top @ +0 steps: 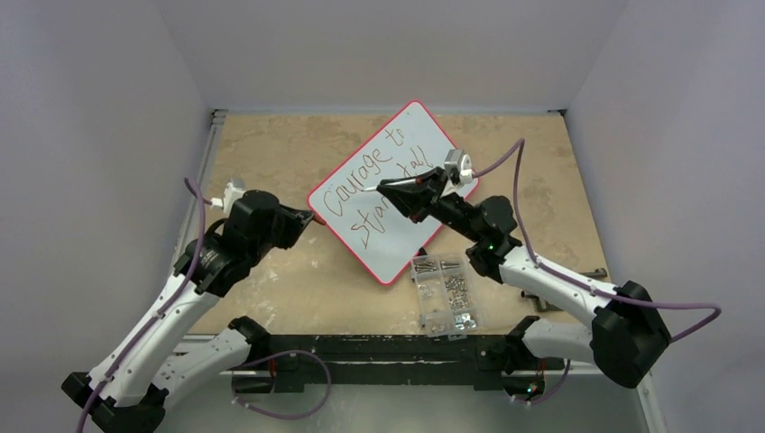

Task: Write a sentence on the whiteboard
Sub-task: Insert the whiteboard marker without the cap into the pen cap.

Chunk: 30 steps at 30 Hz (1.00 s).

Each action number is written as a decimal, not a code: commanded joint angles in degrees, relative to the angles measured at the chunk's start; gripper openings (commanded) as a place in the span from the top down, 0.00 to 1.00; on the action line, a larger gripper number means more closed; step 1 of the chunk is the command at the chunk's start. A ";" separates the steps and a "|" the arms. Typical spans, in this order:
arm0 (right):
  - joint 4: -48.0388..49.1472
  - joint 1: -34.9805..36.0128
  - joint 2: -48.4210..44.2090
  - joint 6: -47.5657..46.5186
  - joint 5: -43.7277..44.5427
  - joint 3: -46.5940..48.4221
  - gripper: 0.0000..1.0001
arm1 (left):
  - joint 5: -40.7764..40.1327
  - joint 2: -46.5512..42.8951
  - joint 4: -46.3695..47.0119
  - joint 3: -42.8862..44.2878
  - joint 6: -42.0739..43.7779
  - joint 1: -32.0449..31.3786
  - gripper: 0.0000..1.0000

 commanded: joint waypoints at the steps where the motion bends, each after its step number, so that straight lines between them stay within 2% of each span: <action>1: 17.18 2.81 0.51 -5.04 4.26 -3.12 1.00 | 1.77 3.77 2.62 6.48 -1.44 2.19 1.00; 5: 25.37 4.60 2.18 -8.65 4.63 -5.40 1.00 | 7.79 5.37 5.16 7.29 -3.66 5.79 1.00; 12: 31.08 8.47 5.23 -15.36 5.57 -5.99 1.00 | 17.85 9.24 5.23 10.19 -7.60 10.28 1.00; 23: 32.28 12.12 11.27 -21.85 8.76 -3.92 1.00 | 20.36 8.29 8.47 8.63 -13.02 10.30 1.00; 30: 33.54 12.57 12.74 -21.94 9.91 -3.69 1.00 | 20.81 8.16 8.10 8.48 -13.67 10.33 1.00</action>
